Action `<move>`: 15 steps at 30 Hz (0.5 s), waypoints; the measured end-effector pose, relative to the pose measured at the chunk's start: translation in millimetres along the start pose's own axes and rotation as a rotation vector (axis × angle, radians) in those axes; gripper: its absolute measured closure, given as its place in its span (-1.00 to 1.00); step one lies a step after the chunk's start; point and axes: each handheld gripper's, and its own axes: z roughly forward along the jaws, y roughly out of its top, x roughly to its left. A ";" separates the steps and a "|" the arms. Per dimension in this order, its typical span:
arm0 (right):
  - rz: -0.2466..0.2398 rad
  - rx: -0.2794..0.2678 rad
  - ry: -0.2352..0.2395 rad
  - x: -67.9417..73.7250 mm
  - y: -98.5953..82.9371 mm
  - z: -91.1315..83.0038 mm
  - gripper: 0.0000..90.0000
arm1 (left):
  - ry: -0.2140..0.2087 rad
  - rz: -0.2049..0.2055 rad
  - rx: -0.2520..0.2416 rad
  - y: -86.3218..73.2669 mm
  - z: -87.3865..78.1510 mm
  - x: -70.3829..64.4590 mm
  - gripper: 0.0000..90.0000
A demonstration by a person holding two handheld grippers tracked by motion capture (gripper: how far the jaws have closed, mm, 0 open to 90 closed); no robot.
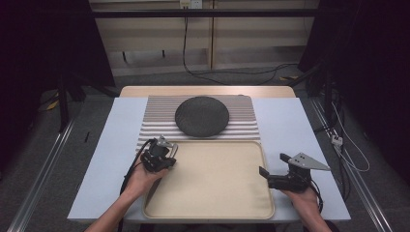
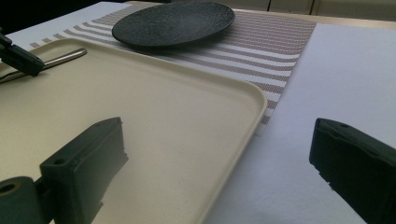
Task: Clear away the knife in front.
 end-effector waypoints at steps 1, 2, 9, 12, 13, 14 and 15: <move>0.000 0.000 0.000 0.0 0.0 0.0 -0.92 | -0.004 -0.009 0.008 0.6 -0.5 0.6 1.00; -0.001 0.000 -0.001 0.0 0.0 0.2 -0.92 | -0.001 -0.008 0.013 1.2 -0.7 0.3 1.00; -0.001 0.001 -0.002 -0.2 0.2 0.4 -0.92 | 0.017 -0.010 0.028 1.3 -2.1 1.3 1.00; 0.000 0.002 -0.003 -0.2 0.1 0.4 -0.92 | 0.021 -0.018 0.035 0.4 -3.4 3.2 1.00; 0.000 0.001 -0.003 -0.2 0.2 0.4 -0.92 | 0.021 -0.023 0.036 0.0 -3.8 4.0 1.00; -0.001 0.002 -0.003 -0.3 0.2 0.5 -0.92 | 0.018 -0.024 0.034 -0.5 -3.9 4.7 1.00; -0.003 0.002 -0.004 -0.4 0.1 0.8 -0.92 | 0.022 -0.020 0.034 -0.9 -4.4 5.3 1.00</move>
